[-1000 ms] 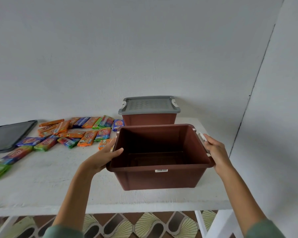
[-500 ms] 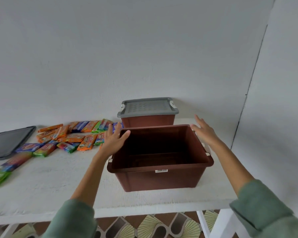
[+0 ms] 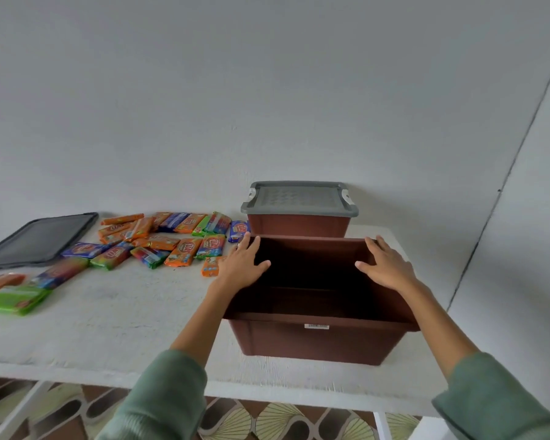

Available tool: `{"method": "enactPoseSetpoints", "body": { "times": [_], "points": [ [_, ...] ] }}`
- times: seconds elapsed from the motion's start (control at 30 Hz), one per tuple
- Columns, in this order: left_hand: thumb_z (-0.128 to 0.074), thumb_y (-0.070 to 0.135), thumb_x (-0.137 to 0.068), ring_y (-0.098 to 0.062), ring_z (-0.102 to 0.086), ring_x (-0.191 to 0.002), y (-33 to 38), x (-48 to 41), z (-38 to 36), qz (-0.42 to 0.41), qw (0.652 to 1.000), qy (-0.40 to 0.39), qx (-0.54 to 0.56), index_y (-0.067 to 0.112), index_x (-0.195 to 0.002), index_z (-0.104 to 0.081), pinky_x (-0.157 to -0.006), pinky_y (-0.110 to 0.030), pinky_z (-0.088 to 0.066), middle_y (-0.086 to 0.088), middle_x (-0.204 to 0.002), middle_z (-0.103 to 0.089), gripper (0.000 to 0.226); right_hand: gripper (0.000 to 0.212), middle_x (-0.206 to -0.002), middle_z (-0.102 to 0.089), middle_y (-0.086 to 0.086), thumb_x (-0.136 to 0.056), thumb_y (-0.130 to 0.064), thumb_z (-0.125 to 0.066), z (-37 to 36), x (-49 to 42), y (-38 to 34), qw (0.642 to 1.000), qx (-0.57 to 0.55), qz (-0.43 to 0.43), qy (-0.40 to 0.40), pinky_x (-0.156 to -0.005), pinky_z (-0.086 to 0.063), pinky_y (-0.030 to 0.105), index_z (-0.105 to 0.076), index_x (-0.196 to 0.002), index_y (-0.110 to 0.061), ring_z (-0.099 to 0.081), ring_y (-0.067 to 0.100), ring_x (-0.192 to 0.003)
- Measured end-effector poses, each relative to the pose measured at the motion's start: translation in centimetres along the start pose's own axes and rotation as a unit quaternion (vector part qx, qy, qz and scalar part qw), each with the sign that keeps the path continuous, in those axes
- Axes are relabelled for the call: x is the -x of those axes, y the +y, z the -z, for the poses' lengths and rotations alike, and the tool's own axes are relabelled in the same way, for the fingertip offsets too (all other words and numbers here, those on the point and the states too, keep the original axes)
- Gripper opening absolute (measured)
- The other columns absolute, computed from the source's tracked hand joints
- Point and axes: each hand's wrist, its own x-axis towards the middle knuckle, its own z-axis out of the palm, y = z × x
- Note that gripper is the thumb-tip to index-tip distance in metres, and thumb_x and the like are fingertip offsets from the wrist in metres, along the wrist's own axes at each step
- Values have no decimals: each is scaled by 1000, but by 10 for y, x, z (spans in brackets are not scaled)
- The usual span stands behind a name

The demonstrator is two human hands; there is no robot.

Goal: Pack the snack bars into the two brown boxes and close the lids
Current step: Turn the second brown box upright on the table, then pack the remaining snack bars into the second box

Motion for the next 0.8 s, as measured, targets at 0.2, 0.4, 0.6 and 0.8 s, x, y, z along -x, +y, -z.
{"method": "enactPoseSetpoints", "body": {
  "times": [0.2,0.4,0.6,0.8],
  "points": [
    [-48,24,-94,-22,-29,-138,-18,11,34,-20,983,103,150,15,-142,-33,-110,-32,-25,-6,-150,-32,52,68,-155,-23,7,-93,-39,-50,25,-23,-45,995,-70,61,25,-113,-24,48,-15,-149,-27,-25,29,-141],
    [-50,19,-92,-26,-38,-131,-97,-17,87,51,980,134,141,13,-139,-38,-105,-33,-31,-12,-142,-42,48,66,-153,-27,7,-93,-30,-53,29,-62,-165,974,-120,190,3,-111,-25,37,-20,-149,-26,-26,26,-141],
    [-49,21,-93,-29,-42,-126,-199,-78,130,143,972,129,132,13,-137,-39,-99,-34,-36,-17,-138,-43,46,64,-153,-27,10,-94,-30,-51,-18,-125,-291,955,-163,246,-32,-109,-29,36,-20,-149,-21,-29,28,-139],
    [-49,19,-91,-32,-46,-123,-288,-145,113,232,951,94,181,8,-136,-41,-102,-38,-40,-19,-136,-46,48,60,-145,-40,14,-95,-28,-48,-98,-177,-383,951,-170,236,-101,-102,-37,32,-23,-148,-18,-43,27,-130]
  ]
}}
